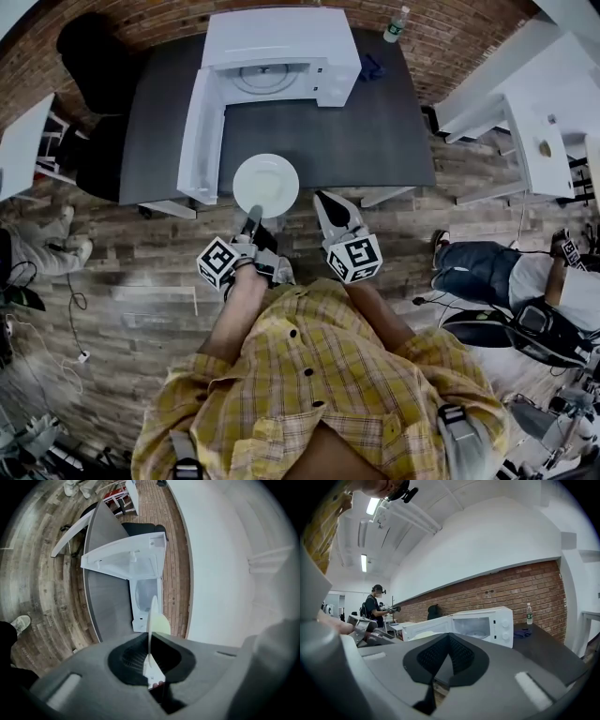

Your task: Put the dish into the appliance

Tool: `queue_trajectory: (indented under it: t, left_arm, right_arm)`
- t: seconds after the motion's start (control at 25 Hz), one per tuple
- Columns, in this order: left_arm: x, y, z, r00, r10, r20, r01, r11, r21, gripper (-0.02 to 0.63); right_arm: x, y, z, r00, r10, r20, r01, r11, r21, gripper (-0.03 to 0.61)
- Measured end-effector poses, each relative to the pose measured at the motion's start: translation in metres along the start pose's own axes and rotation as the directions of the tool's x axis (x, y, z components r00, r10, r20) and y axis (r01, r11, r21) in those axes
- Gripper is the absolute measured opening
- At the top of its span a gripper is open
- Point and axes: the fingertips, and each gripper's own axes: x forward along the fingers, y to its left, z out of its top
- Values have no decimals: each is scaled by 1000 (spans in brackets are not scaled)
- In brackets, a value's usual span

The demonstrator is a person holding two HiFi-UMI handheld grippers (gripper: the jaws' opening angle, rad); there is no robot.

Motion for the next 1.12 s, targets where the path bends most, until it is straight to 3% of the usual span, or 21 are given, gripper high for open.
queue_trajectory:
  t: [0.36, 0.6, 0.76, 1.12]
  left_arm:
    - [28, 3, 16, 999, -4, -35, 5, 1000, 3, 9]
    - [59, 3, 23, 1000, -8, -21, 6, 998, -58, 9]
    - [85, 5, 38, 1000, 18, -16, -18, 1000, -1, 9]
    - [137, -3, 57, 999, 6, 38, -6, 1000, 18, 8]
  right_arm:
    - [24, -16, 7, 999, -42, 14, 42, 999, -5, 5]
    - [48, -35, 5, 1000, -30, 7, 30, 1000, -1, 5]
    - [71, -51, 7, 1000, -1, 20, 1, 1000, 10, 5]
    - [111, -88, 15, 999, 38, 28, -38, 999, 8, 5]
